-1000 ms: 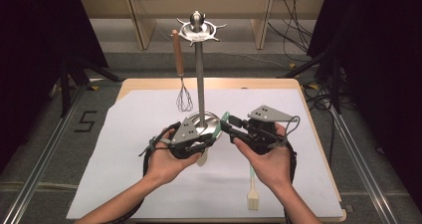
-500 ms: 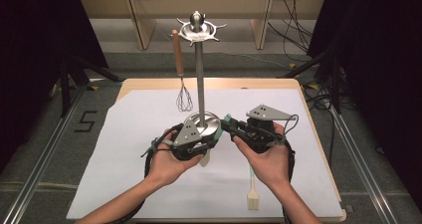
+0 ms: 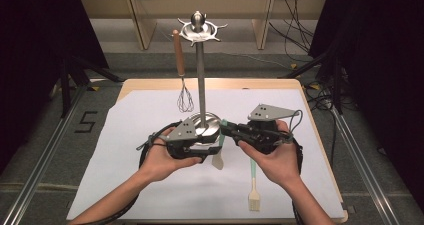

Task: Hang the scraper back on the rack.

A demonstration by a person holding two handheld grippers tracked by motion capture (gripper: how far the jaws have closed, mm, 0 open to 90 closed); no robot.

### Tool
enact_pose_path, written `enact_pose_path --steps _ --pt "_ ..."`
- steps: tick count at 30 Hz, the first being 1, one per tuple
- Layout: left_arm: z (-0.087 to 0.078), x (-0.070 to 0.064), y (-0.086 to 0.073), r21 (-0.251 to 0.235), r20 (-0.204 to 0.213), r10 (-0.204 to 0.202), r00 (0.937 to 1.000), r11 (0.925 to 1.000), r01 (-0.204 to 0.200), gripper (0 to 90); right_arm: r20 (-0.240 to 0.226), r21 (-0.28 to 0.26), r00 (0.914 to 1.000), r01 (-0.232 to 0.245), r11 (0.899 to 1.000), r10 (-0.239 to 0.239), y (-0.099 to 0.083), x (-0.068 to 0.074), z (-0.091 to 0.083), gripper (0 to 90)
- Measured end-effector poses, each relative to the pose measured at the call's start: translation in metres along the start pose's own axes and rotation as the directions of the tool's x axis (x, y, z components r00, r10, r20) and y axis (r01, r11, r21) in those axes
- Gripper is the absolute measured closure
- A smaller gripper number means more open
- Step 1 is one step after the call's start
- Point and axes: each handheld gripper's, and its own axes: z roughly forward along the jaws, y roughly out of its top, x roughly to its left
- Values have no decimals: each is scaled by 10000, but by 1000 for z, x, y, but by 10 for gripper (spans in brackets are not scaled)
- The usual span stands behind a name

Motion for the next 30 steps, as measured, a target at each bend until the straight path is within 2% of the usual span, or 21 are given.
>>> enact_pose_path --steps 3,4,5,6,9,10,11,13,14,16,18,20,23,24,25,27,28,29,30 --pt "-2 1 0 -317 925 -331 9952 9988 362 609 -498 132 9983 308 9994 -301 0 -3 -4 828" --pt "-2 1 0 -353 1070 -421 9934 9983 462 612 -542 -19 9973 505 9987 -505 0 -4 -6 828" --pt "-1 2 0 -378 1195 -470 9917 9979 518 618 -560 -150 9975 417 9990 -425 -1 -3 -5 828" --pt "-1 2 0 -405 1351 -503 9896 9976 563 623 -766 -52 9967 268 9996 -271 -2 -2 -7 828" --pt "2 2 0 -472 1675 -581 9842 9966 669 641 -1011 59 9922 740 9972 -730 -2 -5 -9 828" --pt "4 2 -1 -498 1789 -538 9824 9967 636 650 -1212 83 9912 547 9985 -533 -3 -3 -8 828" --pt "4 2 0 -399 1745 -489 9834 9976 566 659 -1337 133 9895 578 9982 -555 -3 -3 -9 828" --pt "7 0 -1 -541 1876 -537 9808 9964 649 681 -1420 53 9873 730 9973 -715 -3 -3 -9 828" --pt "8 0 0 -502 1824 -482 9820 9970 582 698 -1524 17 9852 795 9968 -783 -3 -3 -8 828" --pt "8 1 0 -472 1940 -490 9798 9971 592 732 -1698 135 9837 626 9980 -594 -2 -1 -8 828" --pt "8 -1 0 -476 1965 -512 9792 9970 617 772 -1620 -88 9836 786 9969 -790 -2 -1 -8 827" --pt "7 0 1 -501 2014 -506 9782 9968 619 795 -1730 37 9820 783 9969 -765 -1 0 -8 827" --pt "4 -1 2 -424 1801 -450 9826 9977 535 811 -1911 -117 9791 684 9976 -693 0 -1 -6 823" --pt "3 -1 2 -371 1762 -476 9832 9978 550 820 -1951 25 9797 477 9989 -463 0 0 -7 814" --pt "2 0 2 -329 1709 -452 9842 9981 516 829 -1973 4 9793 467 9989 -458 0 0 -6 796" --pt "0 1 3 -271 1394 -515 9889 9981 558 834 -1662 36 9858 249 9997 -240 0 1 -7 710" --pt "-2 3 3 -261 1285 -499 9904 9982 537 835 -1546 -29 9876 266 9996 -268 -1 2 -7 709" --pt "-2 4 3 -309 1268 -577 9902 9976 621 835 -1595 -246 9853 583 9980 -615 0 1 -6 706" --pt "-4 4 4 -241 1160 -626 9913 9975 659 836 -1466 -186 9867 686 9975 -706 0 1 -8 691"
